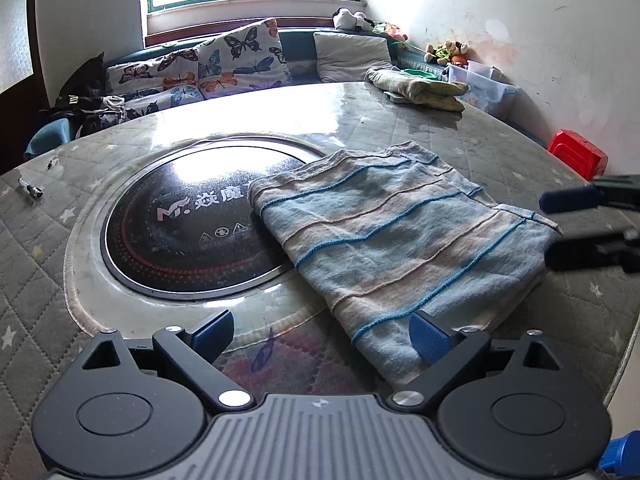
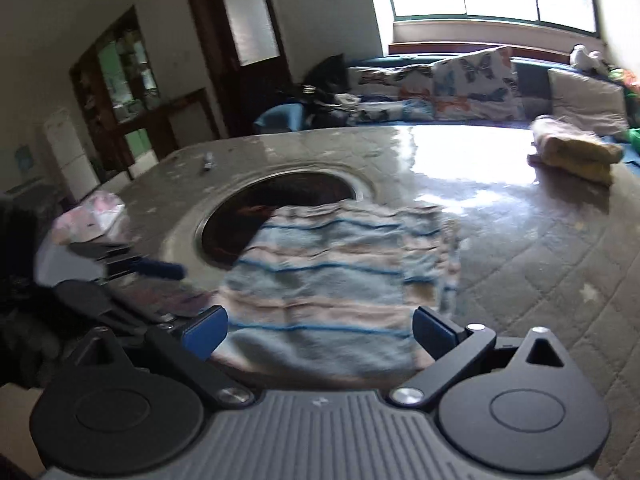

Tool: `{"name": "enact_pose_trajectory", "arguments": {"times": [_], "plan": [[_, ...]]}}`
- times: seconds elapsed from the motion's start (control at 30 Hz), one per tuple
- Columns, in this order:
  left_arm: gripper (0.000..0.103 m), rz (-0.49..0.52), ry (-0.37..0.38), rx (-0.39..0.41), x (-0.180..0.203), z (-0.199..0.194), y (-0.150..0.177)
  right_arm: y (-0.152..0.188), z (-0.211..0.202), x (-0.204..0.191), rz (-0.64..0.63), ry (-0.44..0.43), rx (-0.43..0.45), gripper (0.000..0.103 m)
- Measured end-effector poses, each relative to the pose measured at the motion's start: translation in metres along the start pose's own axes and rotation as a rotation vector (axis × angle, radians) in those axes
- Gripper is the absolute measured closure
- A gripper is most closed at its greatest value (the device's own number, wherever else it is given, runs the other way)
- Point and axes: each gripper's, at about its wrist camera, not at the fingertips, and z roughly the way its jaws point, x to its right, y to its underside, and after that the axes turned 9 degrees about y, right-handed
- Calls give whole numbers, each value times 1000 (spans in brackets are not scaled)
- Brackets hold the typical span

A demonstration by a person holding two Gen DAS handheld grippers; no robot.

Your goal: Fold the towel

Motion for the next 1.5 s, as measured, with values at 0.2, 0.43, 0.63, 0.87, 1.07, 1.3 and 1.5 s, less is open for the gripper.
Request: {"name": "enact_pose_trajectory", "arguments": {"times": [0.2, 0.43, 0.63, 0.87, 1.07, 1.3, 1.5], "plan": [[7, -7, -1, -11, -4, -1, 4, 22, 15, 12, 85, 13, -73, 3], [7, 4, -10, 7, -6, -9, 1, 16, 1, 3, 62, -2, -43, 3], [7, -12, -27, 0, -8, -5, 2, 25, 16, 7, 122, -37, -79, 3], [7, -21, -42, 2, -14, -9, 3, 11, 9, 1, 114, -40, -58, 4], [7, -16, -70, -2, -15, -3, 0, 10, 31, -1, 108, -11, -89, 4], [7, -42, -91, 2, -27, -3, -6, 5, 32, -5, 55, -12, -92, 4], [7, -45, -78, 44, -30, 10, -34, -17, 45, 0, 41, -11, -71, 4]]}}
